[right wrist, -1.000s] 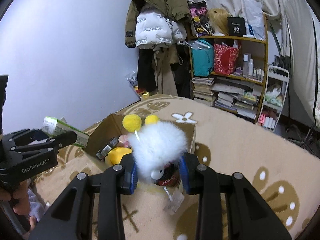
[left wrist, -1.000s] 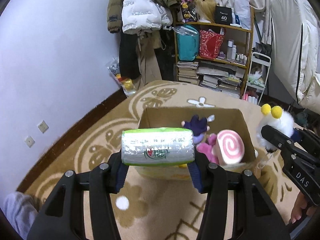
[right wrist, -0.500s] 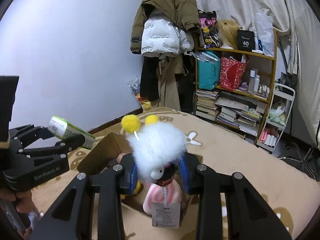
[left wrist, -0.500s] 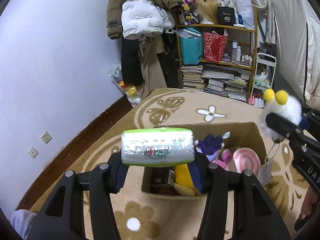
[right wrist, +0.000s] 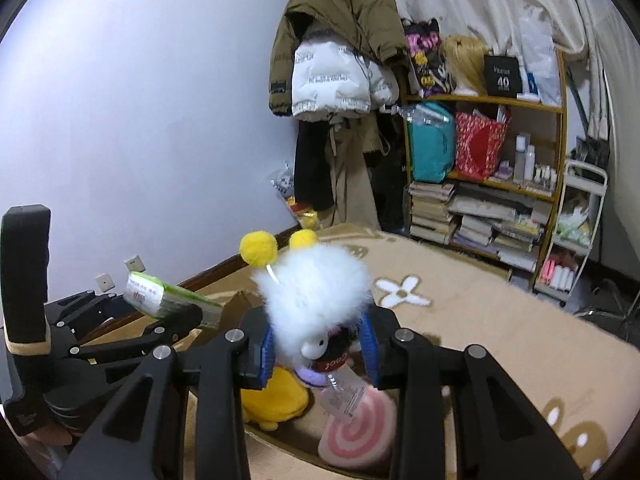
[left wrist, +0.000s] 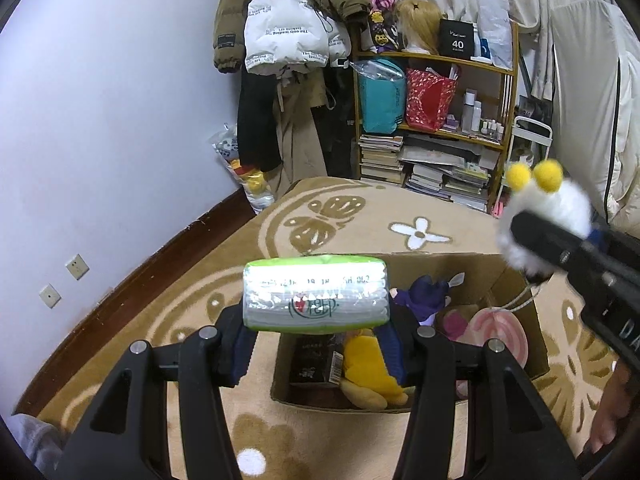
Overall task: Organize soft objects
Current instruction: 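Lift the juice carton and white plush over the box and release both inside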
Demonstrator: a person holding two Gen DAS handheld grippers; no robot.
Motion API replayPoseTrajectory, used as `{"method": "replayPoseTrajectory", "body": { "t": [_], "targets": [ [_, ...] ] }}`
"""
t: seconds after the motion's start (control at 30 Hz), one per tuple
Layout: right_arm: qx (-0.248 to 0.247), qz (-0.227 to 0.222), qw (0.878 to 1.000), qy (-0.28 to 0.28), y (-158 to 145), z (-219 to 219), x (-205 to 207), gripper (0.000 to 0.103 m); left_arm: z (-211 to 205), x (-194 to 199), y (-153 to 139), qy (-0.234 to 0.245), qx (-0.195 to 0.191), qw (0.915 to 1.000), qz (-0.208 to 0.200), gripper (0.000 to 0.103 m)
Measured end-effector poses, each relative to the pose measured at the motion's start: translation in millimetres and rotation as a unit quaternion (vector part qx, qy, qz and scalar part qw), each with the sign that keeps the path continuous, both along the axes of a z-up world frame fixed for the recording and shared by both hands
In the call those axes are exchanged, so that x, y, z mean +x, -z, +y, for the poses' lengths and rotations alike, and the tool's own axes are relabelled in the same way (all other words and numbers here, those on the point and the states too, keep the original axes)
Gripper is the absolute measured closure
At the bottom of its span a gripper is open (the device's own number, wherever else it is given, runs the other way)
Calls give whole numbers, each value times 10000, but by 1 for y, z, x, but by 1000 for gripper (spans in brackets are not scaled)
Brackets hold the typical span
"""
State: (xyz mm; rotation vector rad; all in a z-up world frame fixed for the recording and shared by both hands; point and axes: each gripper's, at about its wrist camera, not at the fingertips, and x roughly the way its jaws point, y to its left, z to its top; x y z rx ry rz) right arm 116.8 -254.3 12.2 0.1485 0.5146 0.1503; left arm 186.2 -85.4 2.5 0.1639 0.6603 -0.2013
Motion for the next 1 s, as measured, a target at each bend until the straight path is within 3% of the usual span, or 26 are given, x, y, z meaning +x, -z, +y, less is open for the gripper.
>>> {"method": "replayPoseTrajectory", "body": {
  "t": [0.3, 0.53, 0.6, 0.7, 0.9, 0.93, 1.0],
  "targets": [
    [113, 593, 9982, -54, 53, 7, 6, 65, -1, 0, 25, 79, -67, 9998, 159, 52],
    [297, 845, 9960, -63, 73, -1, 6, 65, -6, 1, 42, 112, 98, 9994, 306, 50],
    [359, 850, 9957, -85, 73, -5, 4, 64, -7, 2, 45, 9, 179, 9993, 338, 41],
    [367, 851, 9957, -54, 71, -8, 3, 55, -6, 1, 44, -81, 186, 9994, 289, 34],
    [394, 857, 9955, 7, 67, -13, 2, 49, 1, 0, 39, -146, 70, 9995, 260, 20],
    [398, 859, 9955, 11, 67, -13, 1, 47, 1, -1, 38, -150, 70, 9995, 256, 19],
    [387, 841, 9957, 43, 65, -13, -2, 32, 3, -2, 36, -152, 68, 9995, 276, 13]
  ]
}}
